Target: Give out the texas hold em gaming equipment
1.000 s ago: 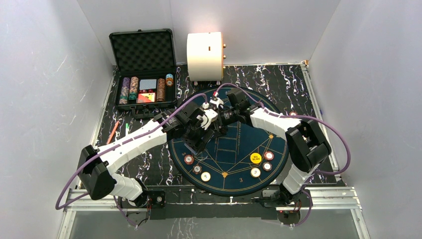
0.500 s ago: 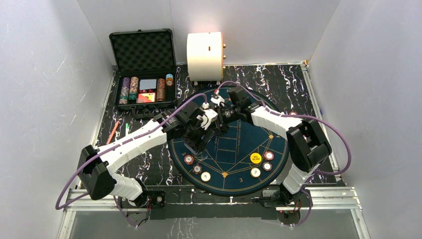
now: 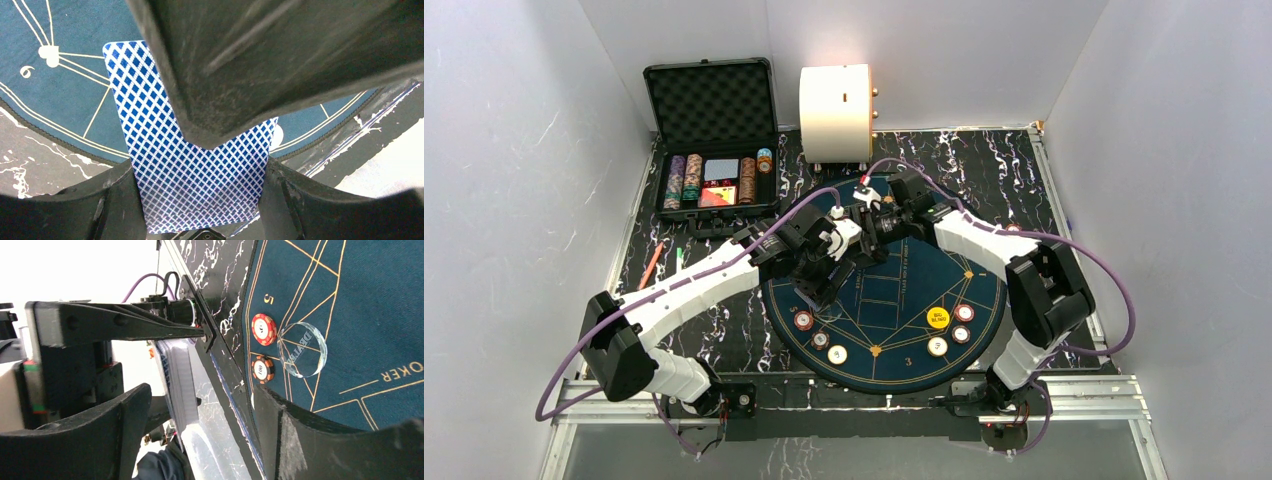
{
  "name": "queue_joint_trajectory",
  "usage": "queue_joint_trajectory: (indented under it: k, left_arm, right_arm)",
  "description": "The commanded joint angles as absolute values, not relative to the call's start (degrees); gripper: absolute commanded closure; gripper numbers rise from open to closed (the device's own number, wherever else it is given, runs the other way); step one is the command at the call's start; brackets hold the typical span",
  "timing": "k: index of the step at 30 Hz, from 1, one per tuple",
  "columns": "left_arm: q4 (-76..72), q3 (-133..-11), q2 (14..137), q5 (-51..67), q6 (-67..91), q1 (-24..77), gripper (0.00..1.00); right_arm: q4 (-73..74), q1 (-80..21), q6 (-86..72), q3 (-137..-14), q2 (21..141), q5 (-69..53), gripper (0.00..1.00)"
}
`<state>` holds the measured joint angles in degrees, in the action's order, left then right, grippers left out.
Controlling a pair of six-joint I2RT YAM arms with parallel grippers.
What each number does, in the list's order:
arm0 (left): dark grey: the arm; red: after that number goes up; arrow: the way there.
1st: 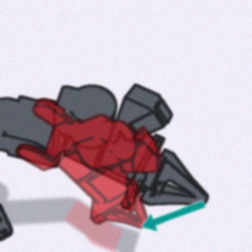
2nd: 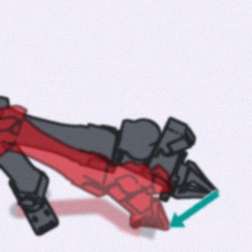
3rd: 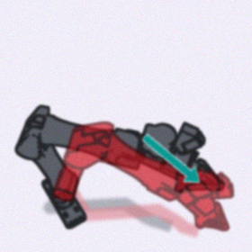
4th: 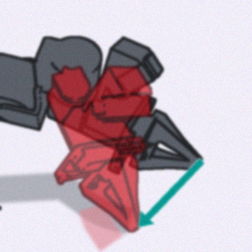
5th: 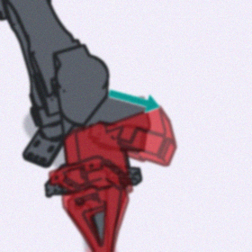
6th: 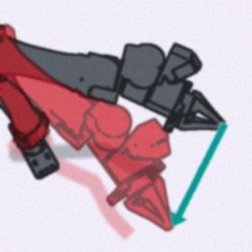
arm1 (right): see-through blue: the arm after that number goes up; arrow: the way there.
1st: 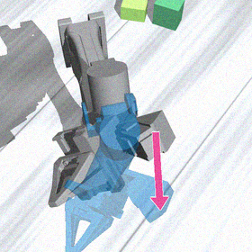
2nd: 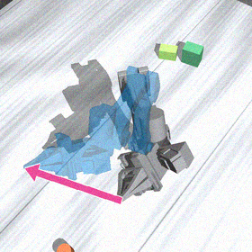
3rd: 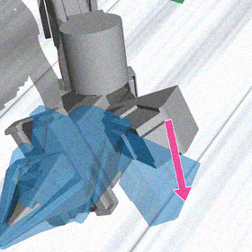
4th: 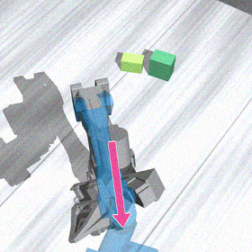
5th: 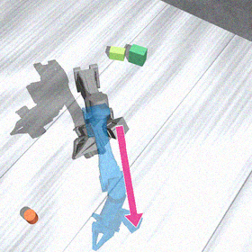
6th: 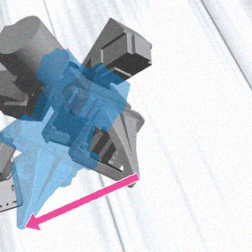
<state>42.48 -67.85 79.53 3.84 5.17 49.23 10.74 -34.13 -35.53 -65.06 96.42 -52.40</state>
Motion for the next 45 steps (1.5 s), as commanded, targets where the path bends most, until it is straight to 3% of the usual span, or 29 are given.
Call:
queue_joint_trajectory:
  k: [1, 5, 13, 45]
  left_arm:
    - [42.72, -67.72, 77.78, 4.23, 5.72, 48.99, 1.0]
    - [43.15, -67.9, 77.55, 4.13, 5.78, 49.04, 1.0]
    - [43.15, -68.02, 77.91, 4.56, 5.8, 49.03, 1.0]
    - [43.51, -68.64, 80.46, 5.58, 5.89, 48.92, 1.0]
  right_arm:
    - [11.22, -32.25, -34.26, -66.62, 91.52, -54.06, 0.16]
    - [13.99, -28.08, -32.16, -64.26, 88.62, -54.83, 0.16]
    - [9.27, -27.15, -35.41, -61.12, 88.39, -58.64, 0.41]
    - [-3.88, -28.98, -45.53, -56.61, 88.85, -63.23, 0.6]
